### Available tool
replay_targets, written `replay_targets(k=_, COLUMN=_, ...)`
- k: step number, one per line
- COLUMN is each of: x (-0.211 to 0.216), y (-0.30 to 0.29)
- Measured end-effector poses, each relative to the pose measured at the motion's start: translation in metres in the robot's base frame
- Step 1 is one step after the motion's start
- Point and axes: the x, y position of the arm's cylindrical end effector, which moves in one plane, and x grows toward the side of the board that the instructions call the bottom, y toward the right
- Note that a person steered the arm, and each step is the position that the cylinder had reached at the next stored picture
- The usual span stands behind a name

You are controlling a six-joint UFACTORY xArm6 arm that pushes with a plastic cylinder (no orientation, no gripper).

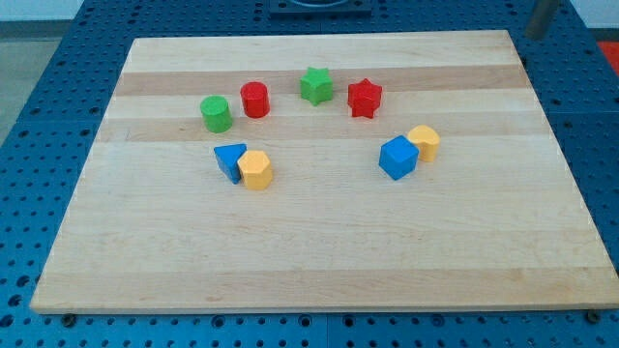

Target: Move the arm to the top of the red star

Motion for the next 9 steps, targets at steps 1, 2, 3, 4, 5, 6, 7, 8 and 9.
replay_targets(k=1, x=0.002, y=0.015)
replay_targets(k=2, x=0.008, y=-0.001)
replay_targets(k=3, x=0.009, y=-0.103)
replay_targets(k=4, x=0.008, y=-0.108)
replay_targets(k=5, x=-0.011, y=-0.109)
replay_targets(k=6, x=-0.011, y=-0.112)
replay_targets(k=7, x=-0.009, y=-0.152)
replay_targets(k=8, x=-0.006, y=-0.207)
replay_targets(k=9, x=0.002, y=-0.131)
